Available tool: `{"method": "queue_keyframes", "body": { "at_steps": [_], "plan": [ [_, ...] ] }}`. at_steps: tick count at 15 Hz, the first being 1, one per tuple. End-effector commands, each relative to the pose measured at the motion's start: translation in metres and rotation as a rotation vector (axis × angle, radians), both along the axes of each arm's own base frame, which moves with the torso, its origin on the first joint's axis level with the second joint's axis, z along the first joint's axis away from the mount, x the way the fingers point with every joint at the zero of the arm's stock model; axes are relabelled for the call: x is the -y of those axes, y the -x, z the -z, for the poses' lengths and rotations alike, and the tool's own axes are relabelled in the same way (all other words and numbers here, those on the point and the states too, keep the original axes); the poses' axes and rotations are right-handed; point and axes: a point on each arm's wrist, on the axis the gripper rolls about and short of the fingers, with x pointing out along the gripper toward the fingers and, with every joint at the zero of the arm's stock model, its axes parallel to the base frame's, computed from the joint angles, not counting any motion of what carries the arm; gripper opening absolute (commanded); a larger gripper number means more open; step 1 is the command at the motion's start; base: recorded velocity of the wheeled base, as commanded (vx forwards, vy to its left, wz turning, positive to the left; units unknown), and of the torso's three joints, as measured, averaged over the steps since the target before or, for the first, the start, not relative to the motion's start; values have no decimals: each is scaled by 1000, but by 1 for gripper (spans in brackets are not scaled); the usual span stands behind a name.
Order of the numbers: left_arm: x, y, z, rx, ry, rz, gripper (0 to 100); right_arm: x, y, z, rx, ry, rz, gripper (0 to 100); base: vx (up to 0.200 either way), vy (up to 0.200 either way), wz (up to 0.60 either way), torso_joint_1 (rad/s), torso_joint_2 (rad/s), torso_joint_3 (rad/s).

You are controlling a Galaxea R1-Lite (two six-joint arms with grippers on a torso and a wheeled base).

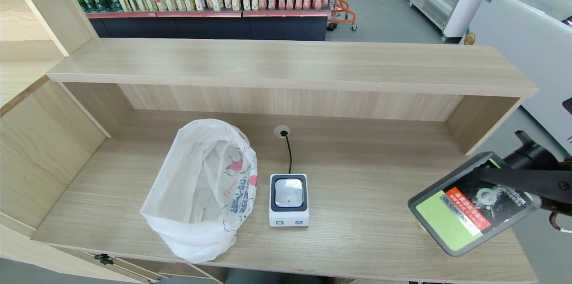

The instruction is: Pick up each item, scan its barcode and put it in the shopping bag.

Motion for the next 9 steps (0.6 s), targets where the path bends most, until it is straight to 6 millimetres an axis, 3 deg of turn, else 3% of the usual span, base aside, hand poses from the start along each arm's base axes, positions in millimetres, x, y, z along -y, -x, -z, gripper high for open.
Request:
{"method": "queue_keyframes", "body": {
  "at_steps": [1,4,9],
  "plan": [
    [0,0,0,0,0,0,100,3,4,10,-22,9,94,0,0,0,0,0,0,0],
    [0,0,0,0,0,0,100,8,-2,15,-35,48,272,0,0,0,0,0,0,0],
    [0,0,0,0,0,0,100,9,21,29,-38,61,301,0,0,0,0,0,0,0]
  ]
}}
